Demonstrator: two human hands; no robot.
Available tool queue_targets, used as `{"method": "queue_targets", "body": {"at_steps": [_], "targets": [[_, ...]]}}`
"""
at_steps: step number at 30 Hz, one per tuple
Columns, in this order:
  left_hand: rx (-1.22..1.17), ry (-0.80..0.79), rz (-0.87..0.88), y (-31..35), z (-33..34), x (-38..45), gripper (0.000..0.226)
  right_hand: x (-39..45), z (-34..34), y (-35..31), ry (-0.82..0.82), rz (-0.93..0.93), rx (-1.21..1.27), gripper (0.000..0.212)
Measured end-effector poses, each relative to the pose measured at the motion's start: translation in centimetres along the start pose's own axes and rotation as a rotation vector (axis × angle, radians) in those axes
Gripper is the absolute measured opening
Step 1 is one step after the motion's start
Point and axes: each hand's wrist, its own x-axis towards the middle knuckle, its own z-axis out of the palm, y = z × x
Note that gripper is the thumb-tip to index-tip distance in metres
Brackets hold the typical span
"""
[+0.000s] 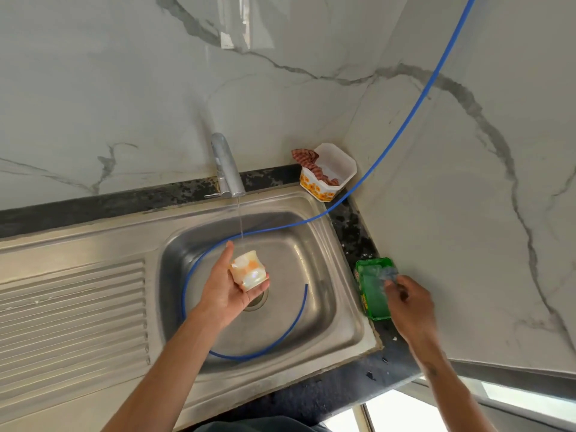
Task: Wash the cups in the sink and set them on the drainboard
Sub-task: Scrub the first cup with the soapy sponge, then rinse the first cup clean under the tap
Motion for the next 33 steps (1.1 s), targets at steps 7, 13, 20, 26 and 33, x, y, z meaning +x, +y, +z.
{"method": "queue_targets", "body": {"at_steps": [7,13,20,26,33], "targets": [[-0.008,0.125,0.045,1.5,0.9,1.9,0.037,-0.3,2.1,-2.1,-0.009,-0.142,-0.292,0.025],[0.168,0.091,0.181,3.7,3.4,3.7,0.028,-0.1,9.6,-12.3,-0.419,-0.124,0.366,0.026],[0.327,0.174,0.327,6.6,1.2,4.6,0.025,1.8,18.3,-19.7,-0.77,0.301,0.846,0.029],[0.367,0.177,0.354,6.6,-0.2,4.6,0.024,2.3,20.3,-20.7,-0.72,0.365,0.67,0.005],[0.308,0.15,0.351,6.2,0.2,5.1,0.024,4.2,21.6,-22.4,-0.635,0.187,0.284,0.036]]}}
